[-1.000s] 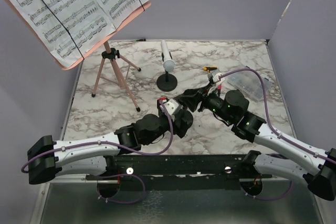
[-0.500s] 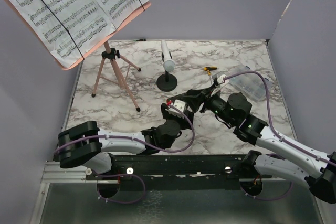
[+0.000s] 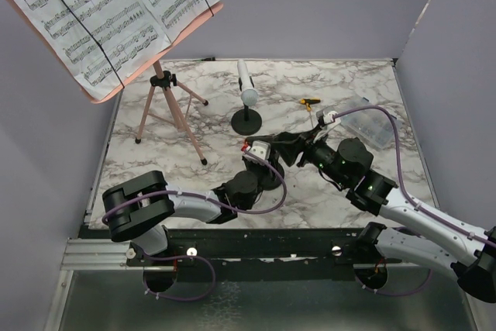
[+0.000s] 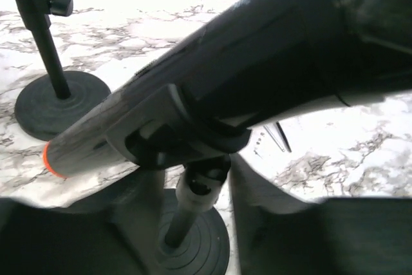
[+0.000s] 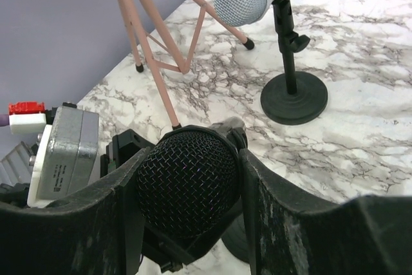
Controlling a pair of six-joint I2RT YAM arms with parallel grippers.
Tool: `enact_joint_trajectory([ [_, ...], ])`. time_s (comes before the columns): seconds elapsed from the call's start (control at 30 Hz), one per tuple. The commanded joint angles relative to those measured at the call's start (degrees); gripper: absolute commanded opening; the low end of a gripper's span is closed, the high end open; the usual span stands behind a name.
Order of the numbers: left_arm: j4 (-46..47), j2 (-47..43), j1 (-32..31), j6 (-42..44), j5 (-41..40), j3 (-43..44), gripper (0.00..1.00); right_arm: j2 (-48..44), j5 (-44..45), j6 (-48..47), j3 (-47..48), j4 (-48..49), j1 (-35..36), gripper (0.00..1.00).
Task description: Pack up the instrument practice props
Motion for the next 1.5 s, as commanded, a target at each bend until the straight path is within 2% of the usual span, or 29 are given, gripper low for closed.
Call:
enact_joint_trajectory([
  [0.0,8.36,0.33,1.95,0.91,4.14,-1.71,0.27,-0.66,1.15,1.49,-1.37,-5.07,-0.09,0.01],
  [0.07,9.24,-0.16,2.77,0.45,4.24,-2.89,0.15,-1.06,1.36,1.51,-1.45,-5.94,-0.09,0.01],
  [0.2,10.0,-1.21,4.01,-0.02,4.23,-4.93,0.0,-1.76,1.11,1.55,-1.81,-7.3,-0.05,0.01],
  [0.73,6.03,-5.32,8.53,0.82,-3.31,-10.12,0.0,-4.93,-0.55,2.43,1.16,-17.14,-0.08,0.01],
  [1.13,2.95,-7.73,11.12,0.7,-5.71,-11.5,0.0,-7.43,-3.33,2.29,3.14,-24.91,-0.09,0.01],
  [1.33,2.8,-8.45,11.32,4.63,-1.11,-11.1,0.0,-6.02,-6.13,3.17,5.95,-28.96,-0.12,0.01],
  [1.37,2.8,-8.54,11.32,5.75,0.18,-10.95,0.0,-5.37,-5.9,3.54,6.99,-29.93,-0.09,0.03],
  [1.4,2.8,-8.71,11.27,6.88,1.21,-10.86,0.0,-4.66,-5.85,3.68,8.37,-30.92,-0.08,0.11],
  [1.47,2.8,-9.23,11.19,9.22,3.04,-10.87,0.0,-2.69,-5.23,4.11,11.82,-33.75,-0.09,0.37],
])
